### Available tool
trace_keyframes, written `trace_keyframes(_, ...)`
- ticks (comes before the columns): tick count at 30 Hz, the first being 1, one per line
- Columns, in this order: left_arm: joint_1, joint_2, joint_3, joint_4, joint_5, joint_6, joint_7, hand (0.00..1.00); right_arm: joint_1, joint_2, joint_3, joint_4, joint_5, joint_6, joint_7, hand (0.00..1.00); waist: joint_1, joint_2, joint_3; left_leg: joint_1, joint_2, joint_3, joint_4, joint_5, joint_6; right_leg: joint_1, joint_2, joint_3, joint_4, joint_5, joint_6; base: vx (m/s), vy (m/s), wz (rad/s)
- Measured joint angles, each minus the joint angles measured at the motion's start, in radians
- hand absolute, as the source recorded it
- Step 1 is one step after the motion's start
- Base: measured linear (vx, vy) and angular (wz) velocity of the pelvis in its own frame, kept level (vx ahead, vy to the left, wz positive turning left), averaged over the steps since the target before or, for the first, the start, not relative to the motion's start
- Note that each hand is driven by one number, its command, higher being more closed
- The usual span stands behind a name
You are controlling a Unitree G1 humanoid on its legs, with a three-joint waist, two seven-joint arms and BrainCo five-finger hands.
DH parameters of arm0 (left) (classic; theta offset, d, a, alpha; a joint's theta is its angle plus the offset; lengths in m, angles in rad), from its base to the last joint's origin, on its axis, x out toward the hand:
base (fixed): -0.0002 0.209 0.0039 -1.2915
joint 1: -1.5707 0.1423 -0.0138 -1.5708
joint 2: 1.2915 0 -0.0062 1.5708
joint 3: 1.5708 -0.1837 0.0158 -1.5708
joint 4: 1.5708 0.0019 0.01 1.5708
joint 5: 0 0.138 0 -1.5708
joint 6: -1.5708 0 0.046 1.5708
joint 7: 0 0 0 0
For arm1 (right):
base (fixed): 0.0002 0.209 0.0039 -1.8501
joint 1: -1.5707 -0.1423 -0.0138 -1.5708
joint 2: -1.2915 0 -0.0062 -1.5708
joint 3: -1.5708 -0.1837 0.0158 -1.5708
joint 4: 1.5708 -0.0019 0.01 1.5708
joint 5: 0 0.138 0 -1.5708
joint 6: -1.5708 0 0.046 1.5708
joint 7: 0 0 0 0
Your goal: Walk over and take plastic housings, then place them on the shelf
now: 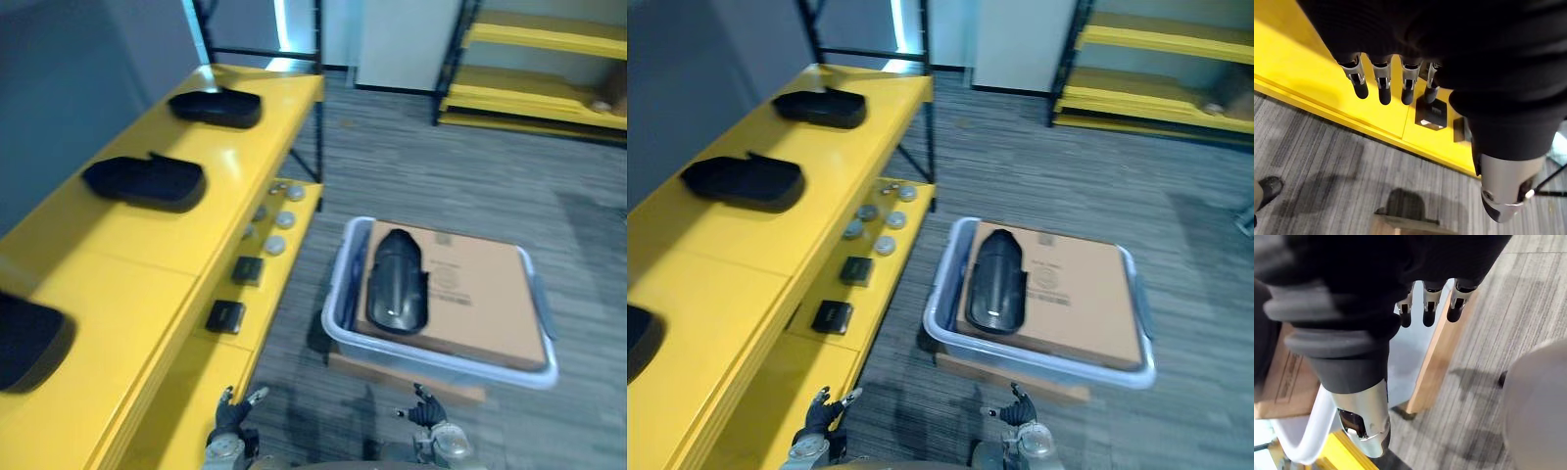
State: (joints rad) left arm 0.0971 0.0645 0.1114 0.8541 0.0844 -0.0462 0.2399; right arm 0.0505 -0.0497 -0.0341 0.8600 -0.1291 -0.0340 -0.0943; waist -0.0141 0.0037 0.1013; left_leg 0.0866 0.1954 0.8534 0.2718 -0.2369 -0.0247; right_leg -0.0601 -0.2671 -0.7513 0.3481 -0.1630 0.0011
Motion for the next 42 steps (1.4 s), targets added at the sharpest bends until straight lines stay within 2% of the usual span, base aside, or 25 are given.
trace_keyframes(1,-0.005,0.0,0.008,0.002,0.0,0.002,0.0,0.0,0.006,-0.004,-0.006,0.0,0.0,0.0,-0.001,0.0,-0.001,0.008,0.002,-0.001,0.03,-0.017,0.031,0.007,-0.009,0.007,0.044,0.043,-0.033,0.014,0.006,0.08,-0.214,-0.86)
trace_keyframes(2,-0.006,-0.002,0.007,0.002,0.001,0.002,-0.001,0.0,0.007,-0.007,-0.009,-0.001,0.0,0.0,-0.004,0.0,-0.003,0.014,0.001,0.0,0.044,-0.026,0.043,0.007,-0.009,0.014,0.06,0.049,-0.044,0.015,0.004,0.07,-0.259,-0.7)
trace_keyframes(4,-0.011,-0.008,0.002,0.003,0.001,0.004,-0.007,0.0,0.028,-0.017,-0.014,-0.002,0.003,0.0,-0.014,0.0,-0.025,0.023,0.008,0.011,0.103,-0.044,0.1,0.006,-0.009,0.054,0.107,0.064,-0.082,0.01,-0.006,0.02,-0.194,-0.34)
trace_keyframes(6,-0.027,-0.012,0.001,0.005,0.002,0.004,-0.014,0.0,0.05,-0.023,-0.031,-0.003,0.007,-0.001,-0.018,0.0,-0.029,0.027,0.012,0.001,0.16,-0.074,0.211,0.007,-0.008,0.084,0.144,0.085,-0.102,-0.001,-0.018,0.0,-0.217,-0.4)
trace_keyframes(7,-0.032,-0.016,-0.008,0.017,0.002,0.003,-0.018,0.0,0.058,-0.032,-0.041,-0.006,0.035,-0.002,-0.022,0.0,-0.03,0.032,0.02,-0.023,0.201,-0.141,0.319,0.019,0.009,0.104,0.161,0.107,-0.104,-0.016,-0.025,0.0,-0.168,-0.49)
trace_keyframes(8,-0.034,-0.022,-0.014,0.02,-0.001,0.005,-0.019,0.0,0.061,-0.034,-0.052,-0.01,0.047,-0.001,-0.027,0.0,-0.03,0.03,0.027,-0.046,0.203,-0.205,0.36,0.013,0.01,0.115,0.161,0.12,-0.104,-0.022,-0.033,-0.01,-0.115,-0.46)
trace_keyframes(9,-0.037,-0.027,-0.02,0.019,-0.003,0.004,-0.019,0.0,0.064,-0.036,-0.064,-0.013,0.051,-0.001,-0.033,0.0,-0.03,0.025,0.032,-0.063,0.184,-0.264,0.367,0.006,0.0,0.117,0.159,0.133,-0.104,-0.027,-0.039,0.0,-0.054,-0.43)
trace_keyframes(11,-0.029,-0.045,-0.026,0.018,-0.005,0.004,-0.019,0.0,0.062,-0.046,-0.107,-0.022,0.068,-0.001,-0.039,0.0,-0.024,0.022,0.044,-0.13,0.058,-0.477,0.32,-0.021,-0.041,0.127,0.137,0.184,-0.103,-0.036,-0.038,0.01,-0.009,-0.58)
trace_keyframes(12,-0.024,-0.046,-0.026,0.018,-0.007,0.004,-0.018,0.0,0.061,-0.046,-0.11,-0.022,0.071,-0.001,-0.04,0.0,-0.023,0.022,0.045,-0.145,0.03,-0.51,0.296,-0.021,-0.042,0.129,0.129,0.192,-0.101,-0.037,-0.034,0.05,0.05,-0.61)
trace_keyframes(13,-0.018,-0.047,-0.026,0.016,-0.02,0.004,-0.016,0.0,0.064,-0.045,-0.115,-0.022,0.073,-0.002,-0.041,0.0,-0.025,0.026,0.046,-0.172,-0.012,-0.565,0.212,-0.012,-0.048,0.132,0.123,0.21,-0.088,-0.036,-0.013,0.06,0.065,-0.41)
trace_keyframes(14,-0.017,-0.047,-0.028,0.012,-0.033,0.004,-0.015,0.0,0.07,-0.049,-0.118,-0.022,0.073,-0.002,-0.042,0.0,-0.026,0.037,0.047,-0.177,-0.024,-0.583,0.147,0.031,-0.061,0.13,0.132,0.214,-0.075,-0.045,0.004,0.07,0.08,-0.32)
trace_keyframes(15,-0.016,-0.047,-0.031,0.005,-0.035,0.004,-0.014,0.0,0.072,-0.052,-0.122,-0.022,0.074,-0.002,-0.043,0.0,-0.025,0.049,0.05,-0.185,-0.023,-0.589,0.114,0.075,-0.033,0.131,0.141,0.219,-0.062,-0.053,0.012,0.1,0.117,-0.11)
trace_keyframes(16,-0.01,-0.035,-0.031,-0.002,-0.035,0.004,-0.013,0.0,0.075,-0.033,-0.133,-0.02,0.08,0.001,-0.045,0.0,-0.026,0.038,0.046,-0.174,-0.037,-0.59,0.11,0.062,-0.017,0.145,0.128,0.232,-0.053,-0.063,0.028,0.12,0.113,-0.03)
trace_keyframes(17,-0.008,-0.032,-0.031,-0.006,-0.035,0.003,-0.011,0.0,0.076,-0.026,-0.136,-0.02,0.08,0.001,-0.045,0.0,-0.028,0.028,0.044,-0.166,-0.047,-0.592,0.093,0.062,-0.017,0.146,0.122,0.233,-0.053,-0.063,0.033,0.14,0.105,0.05)
trace_keyframes(19,-0.006,-0.025,-0.031,-0.021,-0.035,0.003,0.0,0.0,0.071,-0.013,-0.165,-0.022,0.087,-0.003,-0.047,0.0,-0.028,-0.002,0.039,-0.15,-0.087,-0.604,0.031,0.085,0.004,0.146,0.1,0.228,-0.065,-0.051,0.052,0.14,0.064,0.27)
trace_keyframes(22,0.0,-0.004,-0.029,-0.029,-0.035,0.003,0.005,0.0,0.067,-0.014,-0.216,-0.022,0.11,-0.006,-0.058,0.0,-0.026,-0.018,0.035,-0.112,-0.135,-0.62,-0.061,0.127,0.026,0.177,0.085,0.233,-0.119,-0.028,0.066,0.15,0.102,0.4)
trace_keyframes(26,0.02,0.028,-0.018,-0.03,-0.035,0.003,0.01,0.0,0.055,-0.014,-0.245,-0.023,0.136,-0.027,-0.059,0.0,-0.023,-0.028,0.034,-0.059,-0.167,-0.634,-0.169,0.174,0.028,0.214,0.086,0.243,-0.185,-0.002,0.074,0.07,0.038,0.19)
trace_keyframes(32,0.062,0.025,0.0,-0.029,-0.034,0.003,0.011,0.0,0.055,-0.009,-0.286,-0.033,0.137,-0.029,-0.066,0.0,-0.024,-0.04,0.035,-0.024,-0.173,-0.639,-0.247,0.213,0.022,0.234,0.097,0.264,-0.232,0.028,0.074,0.01,0.003,0.01)
trace_keyframes(38,0.068,0.029,0.007,-0.051,-0.034,0.003,0.01,0.0,0.096,-0.01,-0.294,-0.264,0.134,-0.031,-0.082,0.0,-0.031,-0.057,0.035,-0.049,-0.193,-0.692,-0.338,0.281,0.027,0.185,0.109,0.264,-0.228,0.033,0.074,-0.07,0.004,0.19)
trace_keyframes(42,0.078,0.029,0.007,-0.061,-0.032,0.003,0.009,0.0,0.111,-0.014,-0.322,-0.459,0.117,-0.036,-0.104,0.0,-0.027,-0.063,0.039,-0.079,-0.198,-0.749,-0.365,0.312,0.024,0.162,0.114,0.323,-0.225,0.029,0.076,-0.08,0.035,0.39)
